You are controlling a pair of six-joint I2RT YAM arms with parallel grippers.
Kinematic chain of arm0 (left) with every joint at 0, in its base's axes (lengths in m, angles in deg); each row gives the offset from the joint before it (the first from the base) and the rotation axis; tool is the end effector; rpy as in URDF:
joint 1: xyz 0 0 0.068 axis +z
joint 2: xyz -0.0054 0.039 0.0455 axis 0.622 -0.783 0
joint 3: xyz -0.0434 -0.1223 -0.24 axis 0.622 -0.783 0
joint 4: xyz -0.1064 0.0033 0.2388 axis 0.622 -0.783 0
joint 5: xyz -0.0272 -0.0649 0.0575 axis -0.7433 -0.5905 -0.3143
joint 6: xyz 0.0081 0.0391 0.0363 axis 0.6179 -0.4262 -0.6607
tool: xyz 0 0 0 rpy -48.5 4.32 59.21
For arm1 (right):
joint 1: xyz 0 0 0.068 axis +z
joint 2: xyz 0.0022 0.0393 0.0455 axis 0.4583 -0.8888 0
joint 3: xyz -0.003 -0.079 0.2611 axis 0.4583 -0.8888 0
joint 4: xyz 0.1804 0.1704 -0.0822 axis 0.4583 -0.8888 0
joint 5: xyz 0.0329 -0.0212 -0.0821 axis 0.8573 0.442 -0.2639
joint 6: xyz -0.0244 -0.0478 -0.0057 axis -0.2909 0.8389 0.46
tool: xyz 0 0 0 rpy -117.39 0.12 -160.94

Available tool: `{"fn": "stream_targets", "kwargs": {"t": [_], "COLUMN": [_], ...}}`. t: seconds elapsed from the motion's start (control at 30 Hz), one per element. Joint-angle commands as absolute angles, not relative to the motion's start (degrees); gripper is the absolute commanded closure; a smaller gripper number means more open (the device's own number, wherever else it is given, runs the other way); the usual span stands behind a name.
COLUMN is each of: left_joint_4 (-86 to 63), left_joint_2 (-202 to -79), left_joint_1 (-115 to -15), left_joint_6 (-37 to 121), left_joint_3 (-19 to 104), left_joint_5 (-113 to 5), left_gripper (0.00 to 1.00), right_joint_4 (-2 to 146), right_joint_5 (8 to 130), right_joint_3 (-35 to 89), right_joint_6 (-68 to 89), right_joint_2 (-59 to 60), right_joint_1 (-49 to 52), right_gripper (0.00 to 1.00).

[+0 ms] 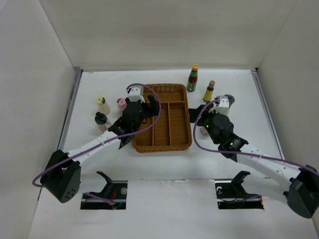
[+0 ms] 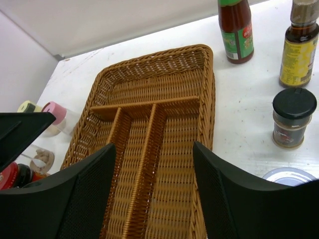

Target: Organize the condiment bottles

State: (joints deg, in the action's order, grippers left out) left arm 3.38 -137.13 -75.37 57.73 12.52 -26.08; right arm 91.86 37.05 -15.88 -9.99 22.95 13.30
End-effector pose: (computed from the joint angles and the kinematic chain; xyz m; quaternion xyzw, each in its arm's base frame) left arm 0.2350 -0.1614 0.2714 -0.0418 0.7768 -0.2118 0.5916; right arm 0.1880 0.1416 0.2747 0.0569 0.7398 0.2334 0.6285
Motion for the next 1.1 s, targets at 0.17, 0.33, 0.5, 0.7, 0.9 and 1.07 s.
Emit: {"fn": "stream_targets", "kwargs": {"t": [0.17, 0.33, 0.5, 0.7, 0.9, 1.07], "left_joint_4": [21.6, 29.5, 31.0, 31.8, 32.0, 32.0], "left_joint_2": [-133.4, -131.5, -132.4, -135.5, -136.5, -137.3], "left_joint_1": [-76.1, -78.0, -79.7, -79.5, -78.9, -78.5], "left_joint_6": [57.7, 57.3, 57.6, 59.0, 59.4, 59.5], "left_joint_3": [4.5, 0.2, -0.5, -0.8, -1.1, -1.1], "left_joint_5": [-32.1, -34.6, -36.3, -36.8, -36.7, -36.7], "left_gripper": [0.3, 0.71, 0.75, 0.58, 0.46, 0.41], "right_joint_4": [79.3, 66.6, 57.3, 56.5, 60.6, 63.4], "right_joint_5": [31.6, 27.2, 24.3, 27.5, 30.6, 31.8], "right_joint_3": [-14.8, -9.7, -7.4, -8.1, -7.9, -6.8], "right_joint_6": [-12.4, -13.0, -14.1, -14.5, -14.5, -13.6], "right_joint_2": [28.1, 28.2, 25.5, 19.8, 13.7, 10.1], "right_joint_1": [13.3, 10.0, 5.7, 3.7, 3.4, 1.8], "right_gripper": [0.77, 0.88, 0.47, 0.24, 0.12, 0.15]}}
